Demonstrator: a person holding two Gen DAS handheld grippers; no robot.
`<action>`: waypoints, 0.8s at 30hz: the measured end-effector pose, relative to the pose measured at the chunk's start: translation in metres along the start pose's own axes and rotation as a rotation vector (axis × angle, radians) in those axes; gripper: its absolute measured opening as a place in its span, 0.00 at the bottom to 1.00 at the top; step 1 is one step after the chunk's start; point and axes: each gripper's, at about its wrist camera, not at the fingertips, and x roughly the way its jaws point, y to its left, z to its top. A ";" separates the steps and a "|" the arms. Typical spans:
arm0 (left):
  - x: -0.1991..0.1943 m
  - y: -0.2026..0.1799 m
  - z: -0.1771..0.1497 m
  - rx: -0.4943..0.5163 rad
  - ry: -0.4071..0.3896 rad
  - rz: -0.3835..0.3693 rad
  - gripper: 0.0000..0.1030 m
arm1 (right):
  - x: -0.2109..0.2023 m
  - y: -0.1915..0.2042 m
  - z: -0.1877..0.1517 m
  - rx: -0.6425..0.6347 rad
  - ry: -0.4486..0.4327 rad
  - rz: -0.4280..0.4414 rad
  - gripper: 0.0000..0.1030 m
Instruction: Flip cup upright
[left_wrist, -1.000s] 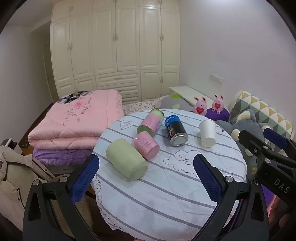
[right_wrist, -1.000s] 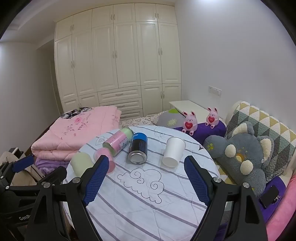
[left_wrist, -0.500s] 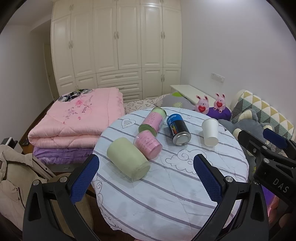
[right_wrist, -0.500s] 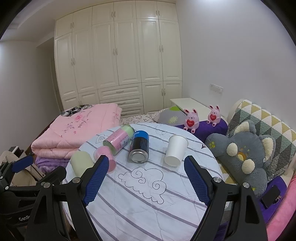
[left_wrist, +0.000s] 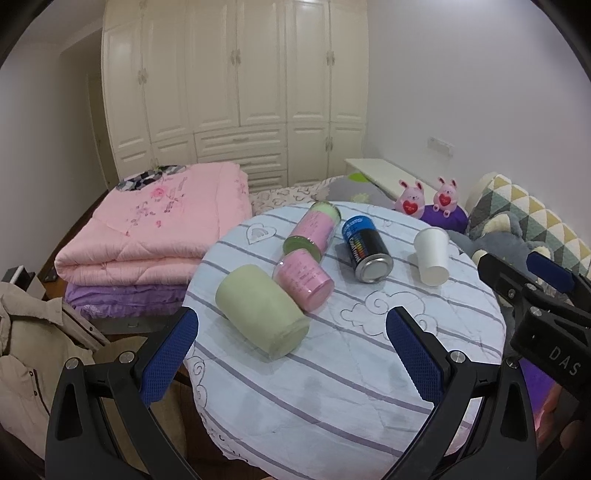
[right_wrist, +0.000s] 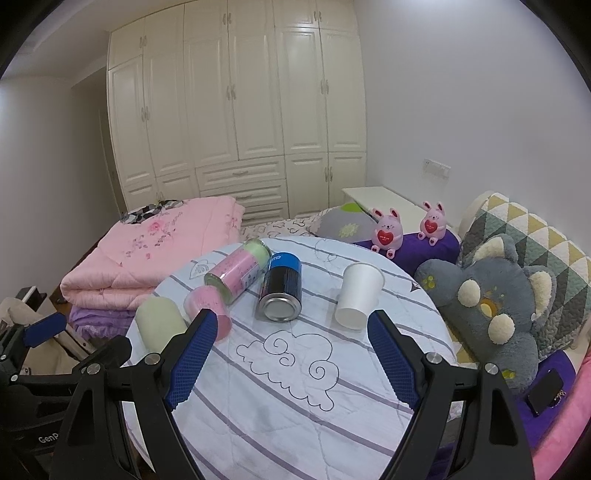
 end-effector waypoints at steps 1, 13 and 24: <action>0.003 0.002 0.000 -0.002 0.008 0.005 1.00 | 0.003 0.001 0.000 0.003 0.002 0.003 0.82; 0.051 0.046 0.004 -0.100 0.102 0.061 1.00 | 0.066 0.016 -0.004 0.025 0.167 0.085 0.82; 0.105 0.073 0.017 -0.181 0.147 0.098 1.00 | 0.141 0.052 -0.010 -0.050 0.280 0.227 0.82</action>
